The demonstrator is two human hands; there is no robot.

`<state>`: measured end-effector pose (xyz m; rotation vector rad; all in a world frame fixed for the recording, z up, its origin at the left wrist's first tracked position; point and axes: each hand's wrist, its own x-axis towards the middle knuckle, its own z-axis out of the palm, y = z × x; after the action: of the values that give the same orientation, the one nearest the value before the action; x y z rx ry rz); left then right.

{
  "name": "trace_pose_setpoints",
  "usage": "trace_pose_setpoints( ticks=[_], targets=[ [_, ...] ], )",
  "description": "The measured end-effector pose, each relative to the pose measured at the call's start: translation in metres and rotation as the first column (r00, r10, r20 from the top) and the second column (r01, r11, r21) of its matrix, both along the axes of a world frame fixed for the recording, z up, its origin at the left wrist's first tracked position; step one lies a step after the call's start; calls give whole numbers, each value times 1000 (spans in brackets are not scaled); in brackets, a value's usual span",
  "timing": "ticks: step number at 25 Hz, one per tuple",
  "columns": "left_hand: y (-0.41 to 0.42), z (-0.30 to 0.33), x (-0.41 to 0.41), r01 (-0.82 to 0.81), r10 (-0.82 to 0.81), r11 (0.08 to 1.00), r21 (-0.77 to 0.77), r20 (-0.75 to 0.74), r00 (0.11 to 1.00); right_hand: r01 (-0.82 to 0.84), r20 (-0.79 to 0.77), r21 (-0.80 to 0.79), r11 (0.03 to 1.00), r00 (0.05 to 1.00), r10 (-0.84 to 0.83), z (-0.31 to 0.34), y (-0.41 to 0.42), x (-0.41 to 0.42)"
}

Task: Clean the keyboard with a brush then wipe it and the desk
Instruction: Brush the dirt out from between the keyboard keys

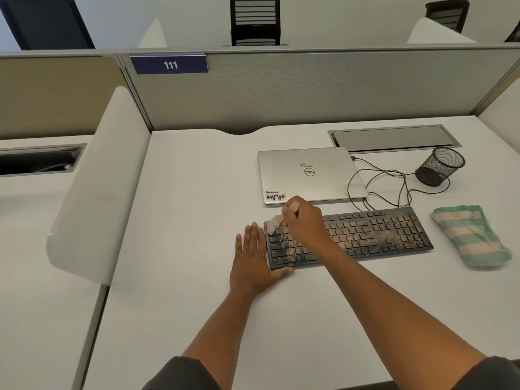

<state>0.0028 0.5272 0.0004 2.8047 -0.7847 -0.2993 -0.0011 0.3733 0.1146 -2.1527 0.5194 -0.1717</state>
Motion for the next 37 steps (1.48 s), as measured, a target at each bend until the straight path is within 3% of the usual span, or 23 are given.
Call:
trace_pose_setpoints(
  ticks=[6, 11, 17, 22, 26, 31, 37],
  targets=[
    [0, 2, -1, -2, 2, 1000, 4, -22, 1000, 68, -8, -162, 984, 997, -71, 6, -14, -5],
    [-3, 4, -3, -20, 21, 1000, 6, -26, 999, 11, 20, -6, 1000, 1000, -11, 7, -7, 0],
    [-5, 4, -4, -20, 20, 999, 29, -22, 1000, -22, 8, -141, 990, 1000, 24, 5, -20, -2],
    [-9, 7, -8, -57, 58, 997, 46, -27, 998, -111, 43, -93, 989, 992, 115, 6, -16, -2],
    [-10, 6, -7, -56, 57, 997, 47, -30, 998, -145, -10, -227, 963, 989, 147, -6, -24, -16],
    [-11, 4, -7, -53, 54, 996, 71, -8, 999, -150, 99, -146, 978, 981, 165, -9, -26, -14],
    [-12, 0, -8, -62, 62, 995, 79, 4, 998, -260, 64, -211, 942, 958, 278, -18, -29, -26]
  ],
)
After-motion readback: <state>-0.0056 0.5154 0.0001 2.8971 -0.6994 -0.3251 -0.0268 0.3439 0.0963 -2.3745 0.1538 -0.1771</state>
